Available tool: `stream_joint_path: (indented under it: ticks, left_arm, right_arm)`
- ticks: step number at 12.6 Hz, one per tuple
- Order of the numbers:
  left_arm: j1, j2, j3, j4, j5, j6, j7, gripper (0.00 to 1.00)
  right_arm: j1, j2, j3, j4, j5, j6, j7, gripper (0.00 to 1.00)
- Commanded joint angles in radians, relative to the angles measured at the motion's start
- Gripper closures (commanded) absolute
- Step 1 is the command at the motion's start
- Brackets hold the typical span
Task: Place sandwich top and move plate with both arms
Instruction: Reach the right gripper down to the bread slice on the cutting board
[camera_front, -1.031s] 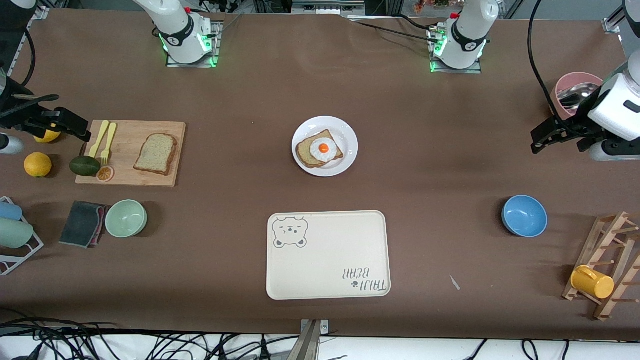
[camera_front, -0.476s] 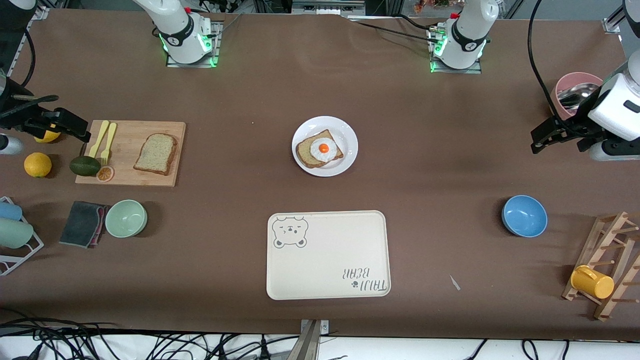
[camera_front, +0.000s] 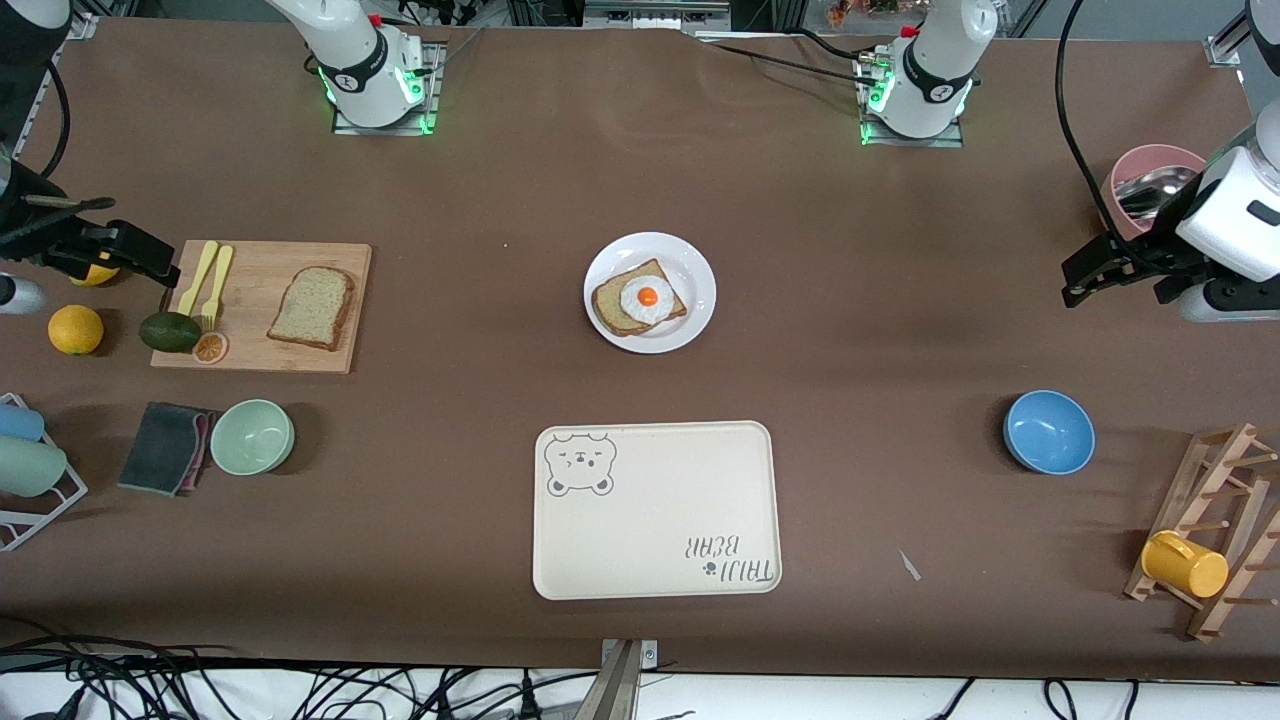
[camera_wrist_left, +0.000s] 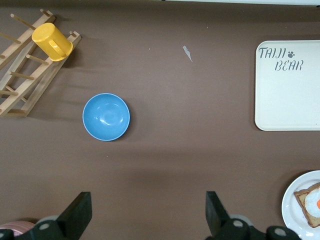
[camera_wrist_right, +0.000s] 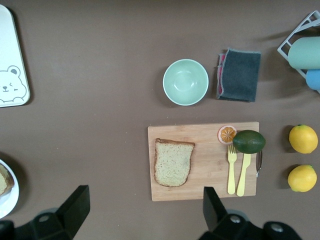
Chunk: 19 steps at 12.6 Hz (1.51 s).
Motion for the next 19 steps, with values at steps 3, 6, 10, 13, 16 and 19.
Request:
stream_joint_path:
  ticks: [3, 6, 10, 13, 16, 19]
  left_arm:
    - [-0.005, 0.006, -0.003, 0.025, 0.024, -0.022, -0.011, 0.0]
    - [-0.005, 0.006, -0.009, 0.025, 0.022, -0.022, -0.013, 0.0]
    - [-0.005, 0.006, -0.009, 0.025, 0.025, -0.022, -0.013, 0.0]
    - [-0.004, 0.006, -0.007, 0.025, 0.024, -0.024, -0.011, 0.0]
    - [-0.005, 0.004, -0.012, 0.025, 0.024, -0.022, -0.013, 0.0]
    - [-0.005, 0.004, -0.01, 0.025, 0.022, -0.022, -0.013, 0.0]
  right_arm:
    - [-0.01, 0.012, 0.011, -0.093, 0.008, 0.069, -0.005, 0.01]
    - [-0.008, -0.01, 0.011, -0.246, 0.0, 0.168, 0.019, 0.01]
    - [-0.002, -0.034, 0.025, -0.422, -0.006, 0.273, 0.117, 0.01]
    - [-0.002, -0.036, 0.067, -0.525, -0.008, 0.36, 0.194, 0.01]
    - [0.0, -0.036, 0.07, -0.707, -0.025, 0.57, 0.293, 0.05]
    - [0.022, -0.01, 0.08, -0.791, -0.046, 0.653, 0.374, 0.08]
